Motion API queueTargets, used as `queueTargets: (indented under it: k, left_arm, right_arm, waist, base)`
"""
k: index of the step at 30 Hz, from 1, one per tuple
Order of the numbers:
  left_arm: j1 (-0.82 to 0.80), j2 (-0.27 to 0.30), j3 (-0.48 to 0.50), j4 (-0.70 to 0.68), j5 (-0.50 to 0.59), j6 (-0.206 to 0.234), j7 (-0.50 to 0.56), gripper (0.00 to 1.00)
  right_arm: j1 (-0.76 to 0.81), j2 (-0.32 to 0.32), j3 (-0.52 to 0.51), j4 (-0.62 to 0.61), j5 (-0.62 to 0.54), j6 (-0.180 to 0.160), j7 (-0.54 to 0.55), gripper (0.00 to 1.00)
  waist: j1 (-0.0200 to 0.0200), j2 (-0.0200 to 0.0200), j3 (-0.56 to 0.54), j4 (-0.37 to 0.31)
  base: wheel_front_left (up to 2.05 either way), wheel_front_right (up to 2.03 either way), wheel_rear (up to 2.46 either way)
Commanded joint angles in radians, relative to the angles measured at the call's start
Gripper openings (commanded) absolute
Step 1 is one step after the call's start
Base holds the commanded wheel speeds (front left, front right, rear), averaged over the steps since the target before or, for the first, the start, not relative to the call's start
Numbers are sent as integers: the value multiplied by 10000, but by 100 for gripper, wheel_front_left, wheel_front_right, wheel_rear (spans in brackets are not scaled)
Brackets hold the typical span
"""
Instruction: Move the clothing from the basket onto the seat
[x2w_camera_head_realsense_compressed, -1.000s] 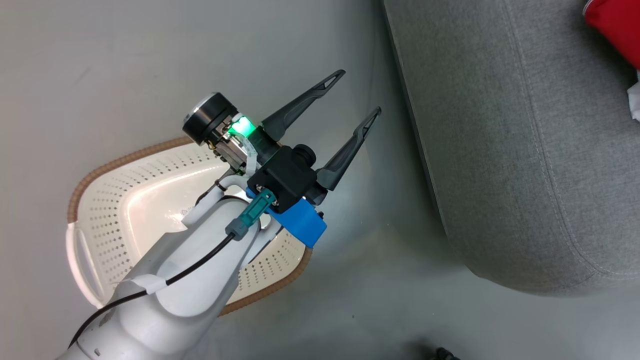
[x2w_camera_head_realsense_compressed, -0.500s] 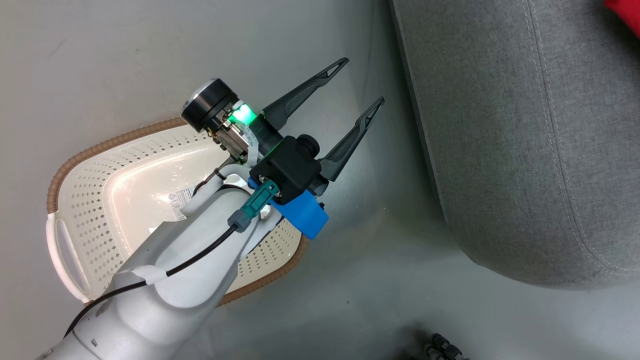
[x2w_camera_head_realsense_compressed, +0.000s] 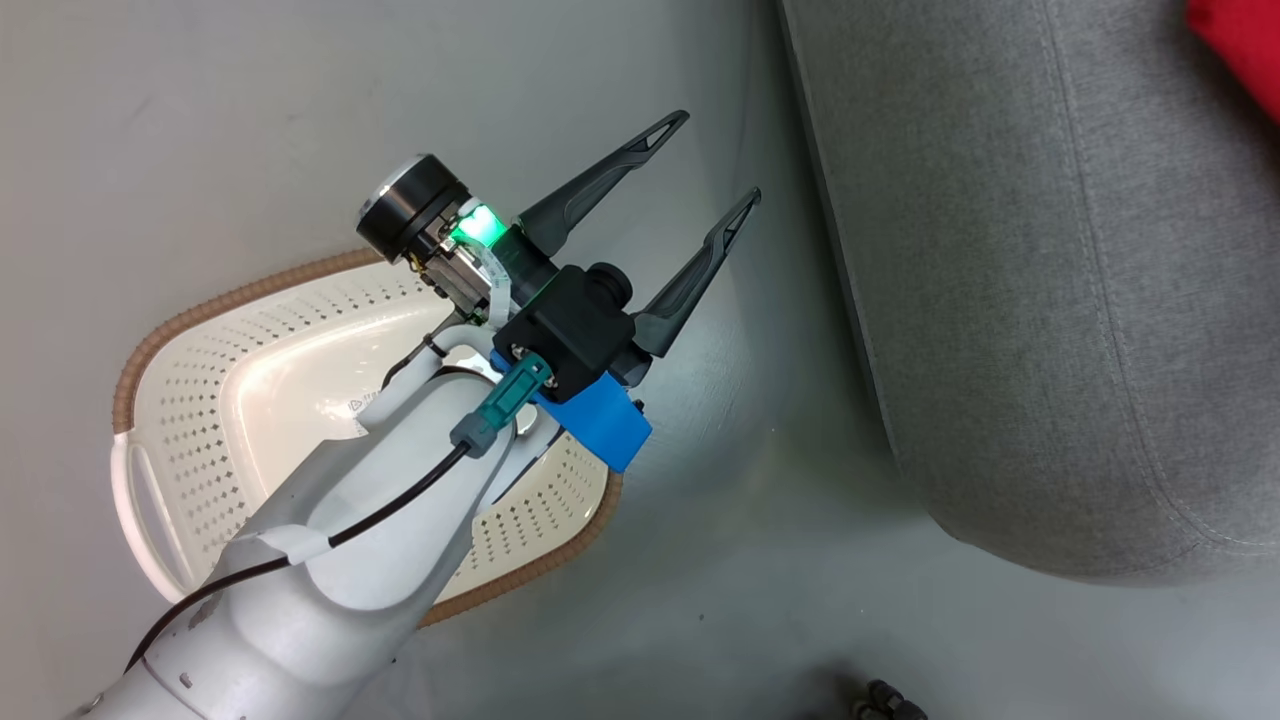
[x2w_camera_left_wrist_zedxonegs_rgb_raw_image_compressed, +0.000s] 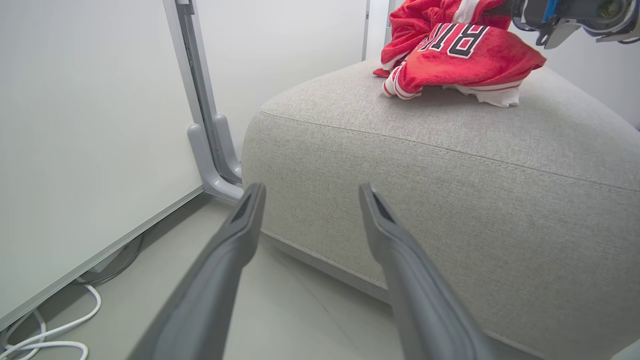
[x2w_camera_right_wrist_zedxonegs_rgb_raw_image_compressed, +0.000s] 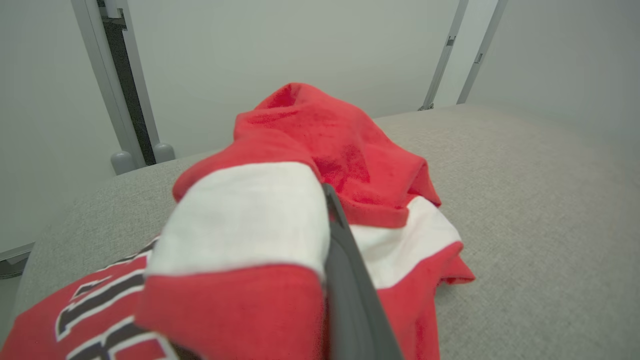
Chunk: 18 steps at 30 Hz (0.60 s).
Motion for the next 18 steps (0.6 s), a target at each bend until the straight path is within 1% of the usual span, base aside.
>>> queueTargets:
  k: [1, 2, 11, 18]
  left_arm:
    - [-4, 48, 0, 24, -50, 52, -40, 100]
    - [107, 29, 9, 65, -88, 88, -49, 100]
    - [740, -90, 90, 222, -354, 257, -119, 100]
    - [1546, -91, 451, 24, -577, 510, -122, 100]
  right_arm:
    - [168, 36, -10, -79, 26, 2, -9, 78]
    - [361, 94, 12, -182, 8, 2, -9, 100]
    - [1947, 439, 322, -1119, -254, 2, -9, 100]
    - [3345, 749, 735, -1817, -247, 3, -9, 100]
  waist:
    - [-1, 0, -146, -20]
    - [-1, 0, -359, -46]
    - [-1, 0, -1661, -120]
    - [-1, 0, -2711, 5]
  base:
    - [0, 0, 0]
    - [0, 0, 0]
    - [0, 0, 0]
    - [0, 0, 0]
